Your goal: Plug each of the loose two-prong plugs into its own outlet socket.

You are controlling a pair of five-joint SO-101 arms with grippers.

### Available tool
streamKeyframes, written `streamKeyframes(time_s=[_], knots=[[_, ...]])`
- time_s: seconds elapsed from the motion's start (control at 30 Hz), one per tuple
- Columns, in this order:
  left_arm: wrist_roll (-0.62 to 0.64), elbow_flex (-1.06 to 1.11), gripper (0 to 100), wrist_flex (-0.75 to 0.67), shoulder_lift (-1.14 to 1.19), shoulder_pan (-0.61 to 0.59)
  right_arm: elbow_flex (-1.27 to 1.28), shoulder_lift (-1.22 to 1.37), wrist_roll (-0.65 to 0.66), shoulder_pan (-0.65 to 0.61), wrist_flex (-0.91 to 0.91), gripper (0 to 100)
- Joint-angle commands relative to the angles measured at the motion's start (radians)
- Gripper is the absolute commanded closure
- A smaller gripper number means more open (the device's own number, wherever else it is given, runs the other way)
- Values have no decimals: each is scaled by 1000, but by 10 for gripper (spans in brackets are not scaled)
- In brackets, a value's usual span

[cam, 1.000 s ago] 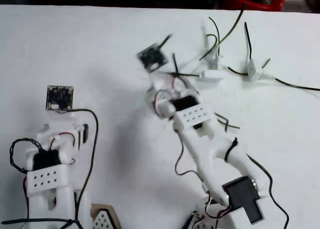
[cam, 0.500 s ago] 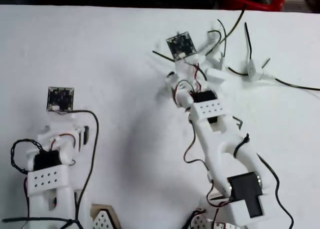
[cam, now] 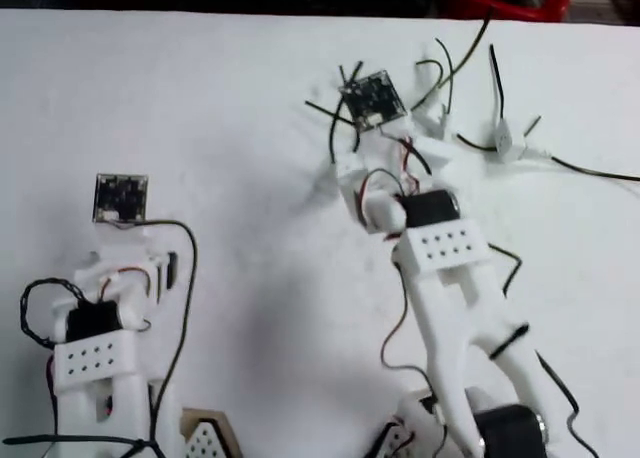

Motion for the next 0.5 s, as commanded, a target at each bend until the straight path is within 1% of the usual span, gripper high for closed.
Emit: streamKeyframes(time_s=[0.0,0.27,0.47], knots=[[6,-6,774,-23,-21,-4,-46,-116,2,-21,134,958],[6,-6,774,-25,-22,-4,-38,-211,2,-21,358,958],[6,-3,775,-44,-22,-2,92,-266,2,-21,377,958]])
